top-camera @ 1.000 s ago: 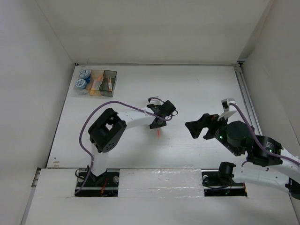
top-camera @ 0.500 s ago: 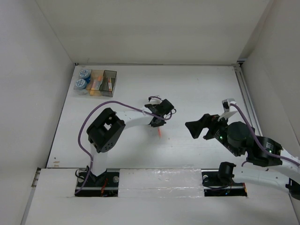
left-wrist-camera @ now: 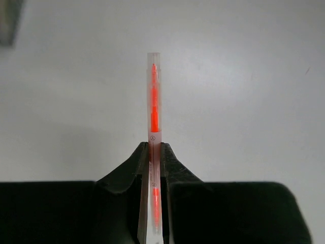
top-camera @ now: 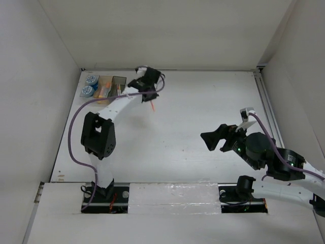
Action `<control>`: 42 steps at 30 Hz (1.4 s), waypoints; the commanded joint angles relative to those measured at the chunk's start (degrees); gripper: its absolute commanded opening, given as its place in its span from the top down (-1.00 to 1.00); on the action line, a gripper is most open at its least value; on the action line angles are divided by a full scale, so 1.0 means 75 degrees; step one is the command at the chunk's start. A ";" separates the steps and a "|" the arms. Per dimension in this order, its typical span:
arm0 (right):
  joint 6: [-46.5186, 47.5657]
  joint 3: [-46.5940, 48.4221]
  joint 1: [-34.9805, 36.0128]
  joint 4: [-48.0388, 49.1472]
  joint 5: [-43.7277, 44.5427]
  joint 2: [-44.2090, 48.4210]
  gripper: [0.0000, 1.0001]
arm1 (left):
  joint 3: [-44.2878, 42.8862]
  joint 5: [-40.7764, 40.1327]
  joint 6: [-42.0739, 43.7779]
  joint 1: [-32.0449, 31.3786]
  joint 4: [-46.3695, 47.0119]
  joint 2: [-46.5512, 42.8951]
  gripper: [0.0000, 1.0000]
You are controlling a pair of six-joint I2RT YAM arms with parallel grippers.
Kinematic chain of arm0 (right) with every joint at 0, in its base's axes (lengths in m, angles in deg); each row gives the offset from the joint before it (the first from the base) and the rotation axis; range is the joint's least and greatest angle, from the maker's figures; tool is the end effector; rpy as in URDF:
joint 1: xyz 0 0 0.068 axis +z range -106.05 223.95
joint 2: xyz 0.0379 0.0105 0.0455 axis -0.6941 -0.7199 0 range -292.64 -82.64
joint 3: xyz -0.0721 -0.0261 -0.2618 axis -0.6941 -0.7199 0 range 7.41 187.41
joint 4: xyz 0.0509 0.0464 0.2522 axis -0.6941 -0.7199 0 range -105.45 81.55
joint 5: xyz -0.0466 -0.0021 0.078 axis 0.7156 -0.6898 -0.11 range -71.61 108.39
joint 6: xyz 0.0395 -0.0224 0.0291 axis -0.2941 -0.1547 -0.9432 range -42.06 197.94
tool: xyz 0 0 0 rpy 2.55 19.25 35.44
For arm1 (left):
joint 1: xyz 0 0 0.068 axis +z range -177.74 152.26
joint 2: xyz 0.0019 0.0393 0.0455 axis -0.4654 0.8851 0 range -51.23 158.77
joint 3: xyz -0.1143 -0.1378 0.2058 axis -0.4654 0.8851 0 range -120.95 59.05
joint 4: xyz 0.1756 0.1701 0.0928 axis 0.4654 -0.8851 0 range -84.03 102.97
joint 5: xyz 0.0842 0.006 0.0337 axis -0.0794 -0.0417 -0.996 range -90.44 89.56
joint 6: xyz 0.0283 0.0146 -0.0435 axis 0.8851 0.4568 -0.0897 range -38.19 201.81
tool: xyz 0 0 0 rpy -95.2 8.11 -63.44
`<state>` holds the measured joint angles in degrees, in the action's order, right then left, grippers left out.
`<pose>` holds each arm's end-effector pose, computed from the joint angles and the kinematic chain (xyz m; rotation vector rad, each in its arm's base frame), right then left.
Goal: Sort the stationery into containers
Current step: Place the pen in the storage box.
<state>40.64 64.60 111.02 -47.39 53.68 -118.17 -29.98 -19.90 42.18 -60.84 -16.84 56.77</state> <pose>0.0615 0.0925 0.3824 -0.0557 1.8734 0.7054 0.3614 -0.2214 0.2608 -0.2869 2.3508 -0.2007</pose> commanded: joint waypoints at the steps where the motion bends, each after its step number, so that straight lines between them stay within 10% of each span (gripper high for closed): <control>1: 0.0098 -0.0020 -0.0048 0.0364 0.0029 0.0120 -0.98 | -0.1262 0.0098 0.1438 0.0767 -0.0327 -0.0504 1.00; 12: 0.0403 -0.0160 -0.0048 0.0575 0.0029 0.0203 -0.98 | -0.5469 0.1213 0.3795 0.3043 -0.0912 0.1688 1.00; 26: 0.0543 -0.0453 -0.0048 0.0891 -0.0299 0.0120 -0.98 | -0.3106 0.1001 0.4242 0.3628 0.0927 0.1900 1.00; 42: 0.0626 -0.0453 -0.0048 0.1055 -0.0439 -0.0336 -0.98 | -0.2930 0.1669 0.4312 0.4156 0.1267 0.2403 1.00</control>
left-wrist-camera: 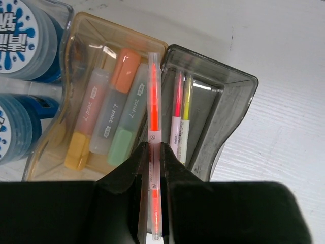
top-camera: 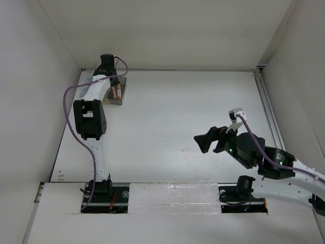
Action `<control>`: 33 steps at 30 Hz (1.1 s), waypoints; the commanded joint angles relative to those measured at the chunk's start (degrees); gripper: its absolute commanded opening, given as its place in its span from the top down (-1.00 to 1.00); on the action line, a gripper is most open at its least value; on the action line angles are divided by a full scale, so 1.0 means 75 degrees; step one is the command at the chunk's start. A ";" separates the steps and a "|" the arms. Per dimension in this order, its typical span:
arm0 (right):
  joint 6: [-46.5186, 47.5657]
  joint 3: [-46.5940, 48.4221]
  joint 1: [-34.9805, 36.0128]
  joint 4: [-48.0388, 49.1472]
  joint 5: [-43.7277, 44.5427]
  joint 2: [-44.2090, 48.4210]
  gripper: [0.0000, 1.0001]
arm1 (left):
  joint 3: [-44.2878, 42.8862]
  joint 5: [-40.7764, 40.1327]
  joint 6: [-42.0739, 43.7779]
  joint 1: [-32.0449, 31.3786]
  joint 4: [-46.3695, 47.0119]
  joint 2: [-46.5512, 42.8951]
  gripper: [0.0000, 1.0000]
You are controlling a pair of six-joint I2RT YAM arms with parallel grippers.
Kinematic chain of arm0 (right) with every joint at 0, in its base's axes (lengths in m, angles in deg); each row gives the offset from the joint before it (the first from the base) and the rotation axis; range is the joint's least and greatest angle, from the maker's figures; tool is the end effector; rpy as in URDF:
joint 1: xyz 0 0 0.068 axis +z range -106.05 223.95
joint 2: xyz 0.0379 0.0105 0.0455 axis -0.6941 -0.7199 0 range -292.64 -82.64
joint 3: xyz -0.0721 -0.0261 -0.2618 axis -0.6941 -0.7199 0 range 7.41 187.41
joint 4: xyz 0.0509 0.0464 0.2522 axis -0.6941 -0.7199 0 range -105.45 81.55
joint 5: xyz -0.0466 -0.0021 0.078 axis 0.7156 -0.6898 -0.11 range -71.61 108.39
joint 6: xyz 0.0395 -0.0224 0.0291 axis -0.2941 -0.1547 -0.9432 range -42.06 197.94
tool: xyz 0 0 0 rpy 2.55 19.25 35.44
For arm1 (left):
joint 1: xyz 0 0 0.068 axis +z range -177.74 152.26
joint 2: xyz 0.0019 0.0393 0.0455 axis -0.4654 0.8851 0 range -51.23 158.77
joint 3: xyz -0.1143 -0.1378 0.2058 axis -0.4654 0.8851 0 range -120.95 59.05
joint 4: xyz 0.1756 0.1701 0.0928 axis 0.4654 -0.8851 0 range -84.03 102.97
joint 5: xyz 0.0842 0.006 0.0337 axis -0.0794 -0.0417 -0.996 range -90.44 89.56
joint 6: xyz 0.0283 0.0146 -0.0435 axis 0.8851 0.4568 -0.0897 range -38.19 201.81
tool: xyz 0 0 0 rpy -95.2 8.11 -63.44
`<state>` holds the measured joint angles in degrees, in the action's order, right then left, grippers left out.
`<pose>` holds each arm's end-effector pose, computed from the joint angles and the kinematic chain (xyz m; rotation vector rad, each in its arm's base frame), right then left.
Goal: Sort the stationery into containers
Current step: Place the pen in the storage box.
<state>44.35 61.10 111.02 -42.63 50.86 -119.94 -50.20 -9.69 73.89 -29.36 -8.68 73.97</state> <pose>0.0672 0.1097 0.3683 -0.1564 1.8826 0.6939 0.5107 -0.0086 0.2530 -0.2100 2.2085 0.0880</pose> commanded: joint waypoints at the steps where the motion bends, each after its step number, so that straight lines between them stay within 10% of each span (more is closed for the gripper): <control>1: 0.0130 0.0083 -0.0048 0.0489 -0.0064 -0.0101 -0.98 | -0.0234 0.0308 0.0084 -0.0041 0.0180 0.0110 1.00; 33: 0.0200 0.0013 -0.0048 0.0713 -0.0216 -0.0464 -0.98 | -0.0386 0.0402 -0.0748 -0.0041 0.0133 0.0052 1.00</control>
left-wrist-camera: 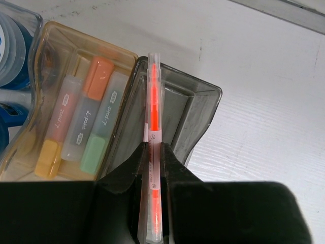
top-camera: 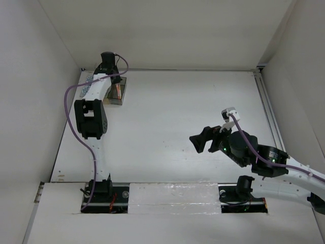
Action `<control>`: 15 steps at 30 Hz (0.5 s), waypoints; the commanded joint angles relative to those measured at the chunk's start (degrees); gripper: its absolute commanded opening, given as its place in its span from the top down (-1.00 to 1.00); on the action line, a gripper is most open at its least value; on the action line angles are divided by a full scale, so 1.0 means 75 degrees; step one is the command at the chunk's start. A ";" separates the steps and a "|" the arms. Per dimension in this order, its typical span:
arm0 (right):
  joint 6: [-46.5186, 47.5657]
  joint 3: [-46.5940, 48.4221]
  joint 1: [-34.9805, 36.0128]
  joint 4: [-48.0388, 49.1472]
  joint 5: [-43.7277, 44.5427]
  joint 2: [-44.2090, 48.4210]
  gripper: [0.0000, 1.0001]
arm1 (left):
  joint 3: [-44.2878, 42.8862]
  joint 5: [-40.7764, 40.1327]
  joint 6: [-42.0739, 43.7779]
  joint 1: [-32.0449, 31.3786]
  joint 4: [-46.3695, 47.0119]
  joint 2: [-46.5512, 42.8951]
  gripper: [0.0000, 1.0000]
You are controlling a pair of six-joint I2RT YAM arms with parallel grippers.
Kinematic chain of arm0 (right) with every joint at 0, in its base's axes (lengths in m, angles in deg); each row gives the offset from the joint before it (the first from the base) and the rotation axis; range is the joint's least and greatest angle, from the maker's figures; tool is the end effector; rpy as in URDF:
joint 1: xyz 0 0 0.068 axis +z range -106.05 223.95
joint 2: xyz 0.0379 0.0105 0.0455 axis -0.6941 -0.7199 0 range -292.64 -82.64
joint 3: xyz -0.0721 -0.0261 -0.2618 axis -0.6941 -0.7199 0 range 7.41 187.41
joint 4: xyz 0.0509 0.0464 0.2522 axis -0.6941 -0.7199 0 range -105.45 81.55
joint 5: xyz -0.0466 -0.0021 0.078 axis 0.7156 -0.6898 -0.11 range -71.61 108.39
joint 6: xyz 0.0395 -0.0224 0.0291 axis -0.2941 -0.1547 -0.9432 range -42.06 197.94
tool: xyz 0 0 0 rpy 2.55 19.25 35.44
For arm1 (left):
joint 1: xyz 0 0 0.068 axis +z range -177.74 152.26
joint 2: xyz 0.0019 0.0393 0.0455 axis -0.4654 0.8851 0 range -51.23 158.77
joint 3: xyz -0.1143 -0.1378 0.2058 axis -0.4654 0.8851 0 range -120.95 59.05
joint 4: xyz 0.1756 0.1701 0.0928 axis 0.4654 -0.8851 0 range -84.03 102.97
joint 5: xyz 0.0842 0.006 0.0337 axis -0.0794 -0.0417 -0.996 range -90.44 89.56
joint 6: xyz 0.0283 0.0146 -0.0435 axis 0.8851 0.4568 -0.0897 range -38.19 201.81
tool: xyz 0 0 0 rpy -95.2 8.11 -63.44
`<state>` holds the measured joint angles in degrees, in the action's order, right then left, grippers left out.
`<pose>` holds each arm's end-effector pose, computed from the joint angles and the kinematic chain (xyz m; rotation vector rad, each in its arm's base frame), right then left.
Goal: Sort the stationery into containers
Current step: Place the pen in the storage box.
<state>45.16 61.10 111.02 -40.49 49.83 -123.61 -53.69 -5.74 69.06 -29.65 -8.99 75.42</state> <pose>0.0736 0.1262 0.3645 -0.1952 1.9035 0.6781 0.5183 -0.0139 0.2605 -0.2589 2.1787 -0.0423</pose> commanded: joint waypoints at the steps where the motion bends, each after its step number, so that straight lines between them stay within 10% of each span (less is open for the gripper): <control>1: 0.0093 0.0013 -0.0048 0.0427 -0.0079 0.0025 -0.98 | 0.0150 -0.0125 -0.0104 -0.0003 0.0173 -0.0141 1.00; 15: 0.0093 0.0013 -0.0048 0.0427 -0.0079 0.0189 -0.98 | 0.0303 -0.0207 -0.0104 -0.0003 0.0104 -0.0070 0.66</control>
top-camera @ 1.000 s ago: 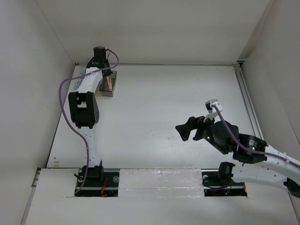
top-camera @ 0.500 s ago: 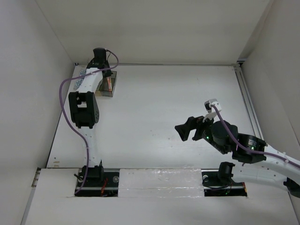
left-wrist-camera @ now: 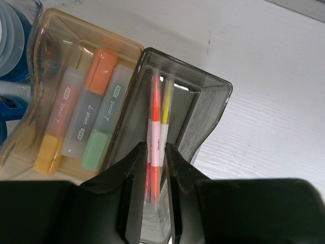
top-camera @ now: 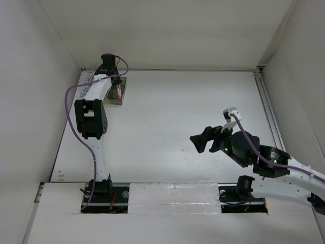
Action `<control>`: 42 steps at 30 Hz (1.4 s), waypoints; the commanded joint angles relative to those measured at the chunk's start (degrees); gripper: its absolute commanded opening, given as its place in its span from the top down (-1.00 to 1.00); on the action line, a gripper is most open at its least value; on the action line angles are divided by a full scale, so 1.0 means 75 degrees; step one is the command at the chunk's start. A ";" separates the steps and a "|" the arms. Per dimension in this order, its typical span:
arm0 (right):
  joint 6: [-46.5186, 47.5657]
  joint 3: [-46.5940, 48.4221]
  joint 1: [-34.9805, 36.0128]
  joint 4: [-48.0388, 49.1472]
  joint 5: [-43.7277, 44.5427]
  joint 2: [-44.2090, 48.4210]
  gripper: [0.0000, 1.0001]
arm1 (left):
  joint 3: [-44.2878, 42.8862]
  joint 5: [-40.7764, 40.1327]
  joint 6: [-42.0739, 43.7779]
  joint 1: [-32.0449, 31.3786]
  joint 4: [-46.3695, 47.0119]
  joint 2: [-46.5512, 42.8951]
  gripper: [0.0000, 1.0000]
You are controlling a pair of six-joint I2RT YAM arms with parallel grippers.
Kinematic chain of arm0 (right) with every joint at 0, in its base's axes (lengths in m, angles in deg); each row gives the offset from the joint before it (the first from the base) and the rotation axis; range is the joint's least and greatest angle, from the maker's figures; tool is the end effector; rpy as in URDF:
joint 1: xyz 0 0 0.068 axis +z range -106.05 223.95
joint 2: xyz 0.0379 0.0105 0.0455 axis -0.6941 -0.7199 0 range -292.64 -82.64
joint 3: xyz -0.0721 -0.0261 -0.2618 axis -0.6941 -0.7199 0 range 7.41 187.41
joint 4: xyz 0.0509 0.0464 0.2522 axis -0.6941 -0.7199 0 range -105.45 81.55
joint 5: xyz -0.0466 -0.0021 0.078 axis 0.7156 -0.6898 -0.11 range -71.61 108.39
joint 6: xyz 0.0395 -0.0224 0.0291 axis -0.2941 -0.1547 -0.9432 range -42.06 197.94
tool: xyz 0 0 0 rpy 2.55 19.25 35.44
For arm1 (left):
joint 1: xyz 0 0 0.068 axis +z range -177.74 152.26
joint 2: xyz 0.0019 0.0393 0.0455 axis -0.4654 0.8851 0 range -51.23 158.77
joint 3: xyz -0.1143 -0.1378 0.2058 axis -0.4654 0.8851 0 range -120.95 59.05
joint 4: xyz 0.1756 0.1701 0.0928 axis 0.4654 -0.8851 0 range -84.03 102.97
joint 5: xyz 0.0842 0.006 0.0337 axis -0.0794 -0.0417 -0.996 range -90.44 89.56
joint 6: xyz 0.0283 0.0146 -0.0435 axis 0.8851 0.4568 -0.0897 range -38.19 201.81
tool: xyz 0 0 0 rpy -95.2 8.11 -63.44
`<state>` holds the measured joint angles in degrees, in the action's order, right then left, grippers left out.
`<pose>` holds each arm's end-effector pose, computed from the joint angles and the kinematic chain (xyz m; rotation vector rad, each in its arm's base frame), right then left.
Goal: Sort the stationery into containers
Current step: Place the pen in the storage box, then reset both arms
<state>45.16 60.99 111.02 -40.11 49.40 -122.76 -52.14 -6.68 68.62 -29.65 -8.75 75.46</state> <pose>0.0721 0.1234 0.3663 -0.1917 1.8914 0.6995 0.5168 -0.0133 0.2514 -0.2774 2.1986 -0.0247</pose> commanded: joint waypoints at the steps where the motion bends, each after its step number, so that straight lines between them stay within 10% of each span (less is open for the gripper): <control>1: 0.0093 0.0028 -0.0048 0.0378 -0.0021 0.0076 -0.98 | 0.0096 -0.0082 -0.0046 -0.0003 0.0071 -0.0076 0.64; 10: 0.0093 0.0028 -0.0048 0.0308 -0.0021 0.0076 -0.98 | -0.0512 0.0082 -0.0187 -0.0318 -0.0291 -0.0860 0.24; 17: 0.0093 0.0613 -0.0048 -0.0301 0.0436 0.0076 -1.00 | -0.0868 -0.0749 -0.1274 -0.0565 -0.1522 -0.2557 -0.99; 28: -0.0082 0.1878 -0.0048 -0.1976 0.1151 0.0451 -1.00 | 0.4885 -0.1241 -0.1698 -0.0565 -0.0820 -1.0320 -0.99; 42: -0.0154 0.2336 -0.0048 -0.3057 0.1772 0.1154 -1.00 | 0.8005 -0.0690 -0.1616 -0.0565 -0.0458 -1.5122 -0.99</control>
<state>44.44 77.78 111.02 -62.30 60.96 -115.04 7.51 -12.69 55.97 -34.02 -18.06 -35.36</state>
